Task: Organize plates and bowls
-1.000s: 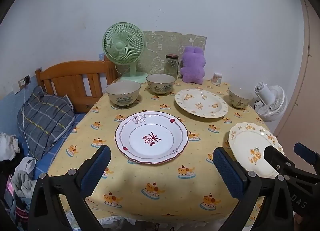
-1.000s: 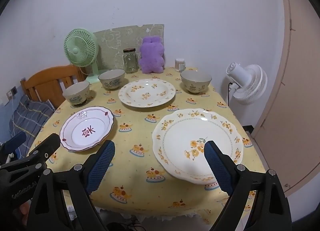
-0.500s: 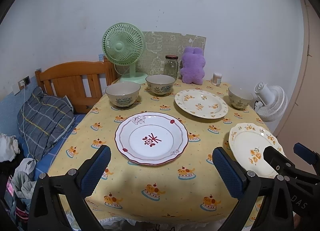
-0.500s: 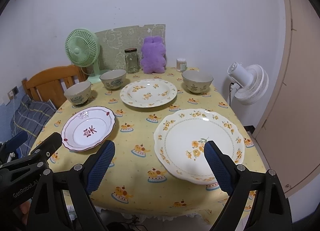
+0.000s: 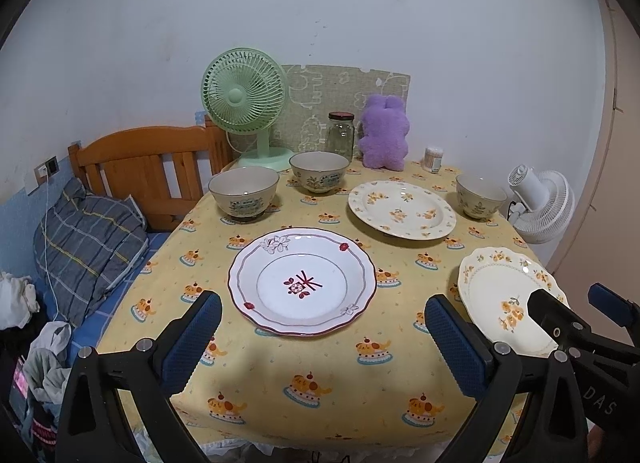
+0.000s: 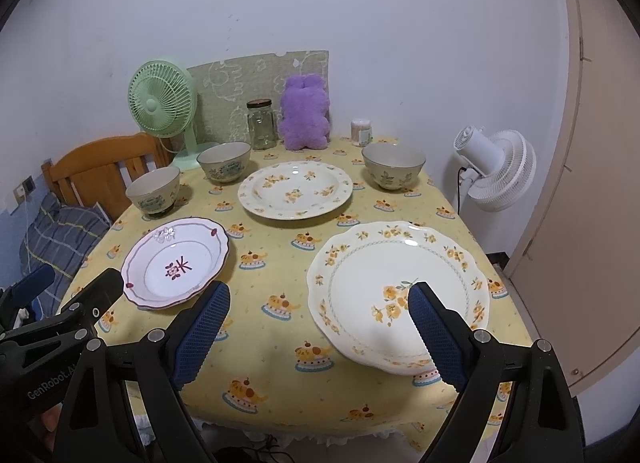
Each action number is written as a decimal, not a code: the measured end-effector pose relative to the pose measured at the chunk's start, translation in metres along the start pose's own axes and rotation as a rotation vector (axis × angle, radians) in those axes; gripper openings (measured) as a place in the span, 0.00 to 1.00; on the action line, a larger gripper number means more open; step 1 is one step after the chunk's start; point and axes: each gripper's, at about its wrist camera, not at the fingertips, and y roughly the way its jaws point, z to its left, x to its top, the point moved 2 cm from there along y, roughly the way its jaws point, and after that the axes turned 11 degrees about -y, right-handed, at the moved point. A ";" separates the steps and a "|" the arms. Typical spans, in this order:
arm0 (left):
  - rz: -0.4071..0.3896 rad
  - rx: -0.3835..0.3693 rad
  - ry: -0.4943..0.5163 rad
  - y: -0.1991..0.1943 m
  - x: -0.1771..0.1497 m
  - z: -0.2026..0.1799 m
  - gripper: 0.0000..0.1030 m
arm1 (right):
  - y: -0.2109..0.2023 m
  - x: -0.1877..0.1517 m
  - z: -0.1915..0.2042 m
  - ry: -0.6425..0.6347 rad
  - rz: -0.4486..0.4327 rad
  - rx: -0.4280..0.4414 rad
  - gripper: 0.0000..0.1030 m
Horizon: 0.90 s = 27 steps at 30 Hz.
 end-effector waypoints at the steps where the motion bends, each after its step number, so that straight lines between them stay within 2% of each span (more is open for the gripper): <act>1: 0.000 -0.001 0.002 0.000 0.000 -0.001 0.99 | 0.000 0.000 -0.001 0.001 0.000 -0.001 0.90; 27: 0.003 -0.010 0.020 0.000 -0.006 -0.007 0.98 | 0.002 -0.002 -0.008 0.012 0.007 -0.023 0.90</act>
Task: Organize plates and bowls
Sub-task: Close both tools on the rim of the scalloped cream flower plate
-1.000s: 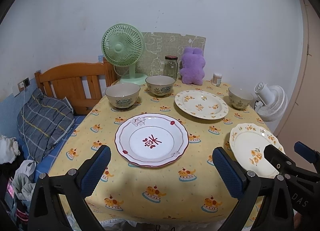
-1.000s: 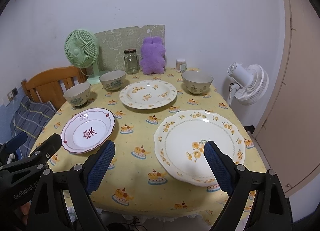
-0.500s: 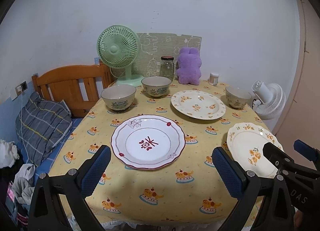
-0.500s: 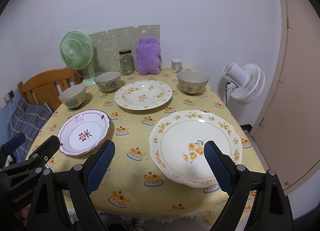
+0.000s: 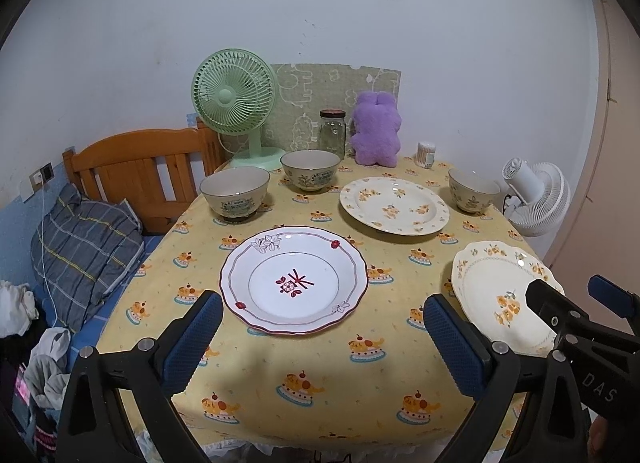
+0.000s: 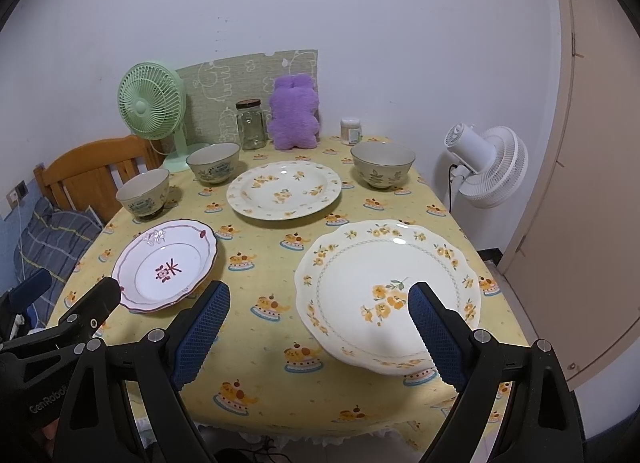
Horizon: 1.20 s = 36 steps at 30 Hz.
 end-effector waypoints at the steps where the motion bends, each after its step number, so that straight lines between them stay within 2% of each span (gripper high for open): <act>1: 0.000 0.000 -0.001 0.000 0.000 0.000 0.98 | 0.000 0.000 0.000 -0.001 -0.001 -0.001 0.90; 12: 0.016 -0.011 0.000 0.012 0.008 0.006 0.97 | 0.006 0.010 0.009 -0.024 0.004 -0.035 0.90; 24: 0.068 -0.069 0.041 0.053 0.042 0.014 0.91 | 0.031 0.031 0.023 0.021 0.052 -0.101 0.90; 30: 0.117 -0.108 0.086 0.066 0.044 0.000 0.88 | 0.038 0.034 0.020 0.062 0.097 -0.142 0.90; 36: 0.159 -0.130 0.111 0.084 0.040 -0.027 0.87 | 0.048 0.031 -0.003 0.104 0.131 -0.167 0.89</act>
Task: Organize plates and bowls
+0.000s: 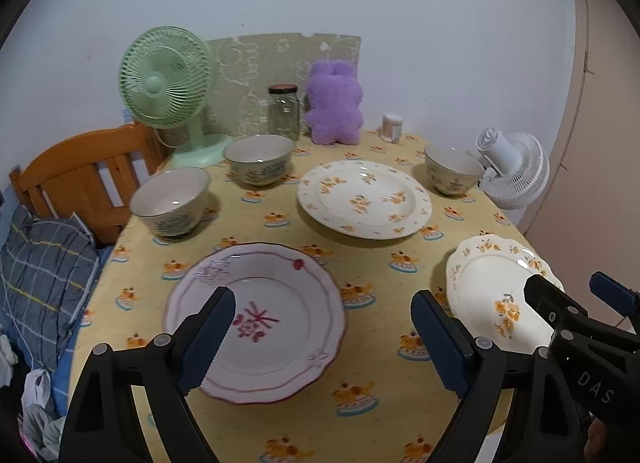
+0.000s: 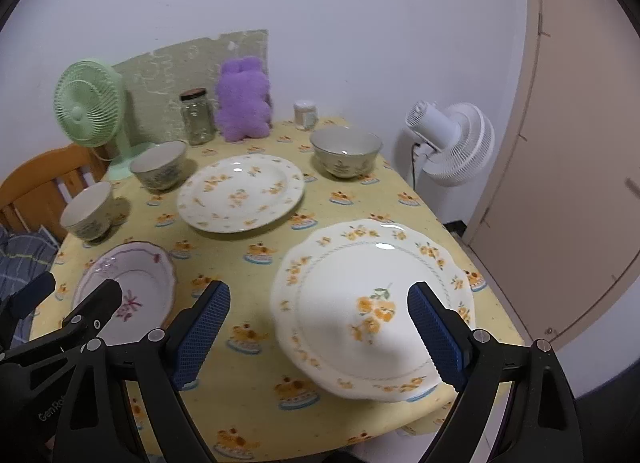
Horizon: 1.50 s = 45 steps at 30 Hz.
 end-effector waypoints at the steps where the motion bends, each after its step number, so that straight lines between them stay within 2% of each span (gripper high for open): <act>1: 0.005 -0.001 0.003 0.003 0.000 -0.005 0.87 | 0.003 0.000 -0.004 0.003 0.005 -0.001 0.89; 14: 0.076 0.036 -0.001 0.060 -0.003 -0.084 0.81 | 0.070 0.008 -0.079 -0.022 0.087 0.026 0.80; 20: 0.141 0.066 -0.009 0.086 -0.013 -0.111 0.78 | 0.100 0.004 -0.107 -0.038 0.133 0.058 0.79; 27: 0.236 0.107 -0.018 0.111 -0.034 -0.130 0.75 | 0.134 -0.015 -0.132 -0.023 0.237 0.081 0.79; 30: 0.271 0.126 -0.025 0.120 -0.042 -0.133 0.73 | 0.145 -0.023 -0.136 -0.021 0.277 0.096 0.77; 34: 0.331 0.140 -0.016 0.133 -0.050 -0.134 0.66 | 0.156 -0.034 -0.135 -0.028 0.323 0.123 0.73; 39: 0.337 0.121 -0.011 0.136 -0.050 -0.140 0.66 | 0.164 -0.039 -0.130 -0.036 0.353 0.143 0.69; 45: 0.348 0.100 -0.016 0.139 -0.049 -0.141 0.65 | 0.168 -0.038 -0.131 -0.022 0.359 0.147 0.69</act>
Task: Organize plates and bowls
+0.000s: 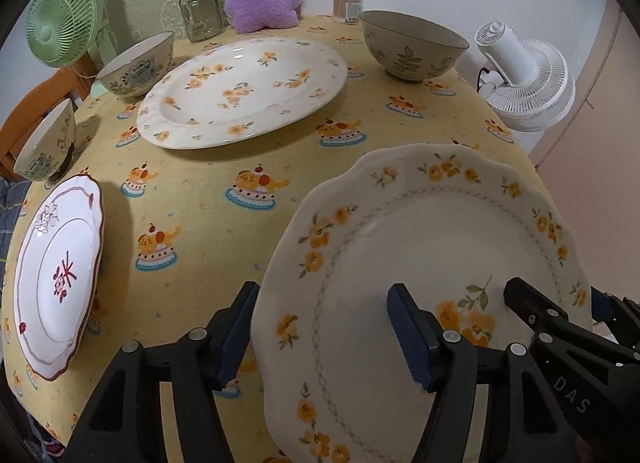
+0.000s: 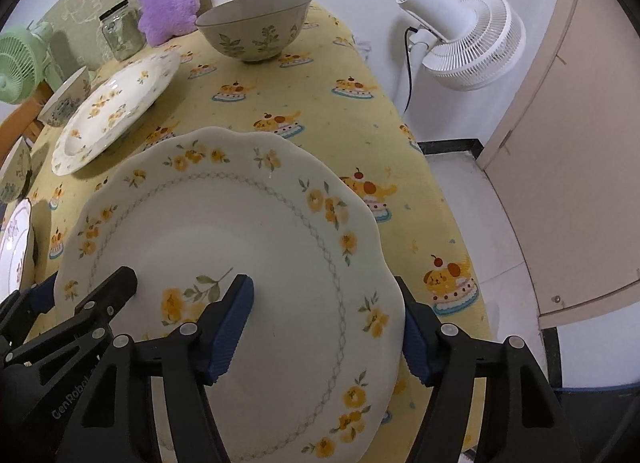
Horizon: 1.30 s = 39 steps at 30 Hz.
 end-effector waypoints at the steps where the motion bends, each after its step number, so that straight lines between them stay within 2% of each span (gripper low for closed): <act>1: 0.004 -0.006 0.003 0.000 0.000 -0.001 0.65 | 0.000 0.001 0.000 0.001 0.001 -0.002 0.69; 11: 0.013 0.008 -0.008 0.000 0.007 0.011 0.64 | 0.003 0.012 0.007 0.013 0.026 -0.002 0.66; 23: 0.004 0.058 -0.089 -0.001 0.019 0.059 0.64 | 0.006 0.036 0.059 -0.089 0.017 0.034 0.66; 39: 0.021 0.057 -0.119 -0.003 0.013 0.080 0.64 | 0.008 0.035 0.082 -0.111 0.036 0.041 0.66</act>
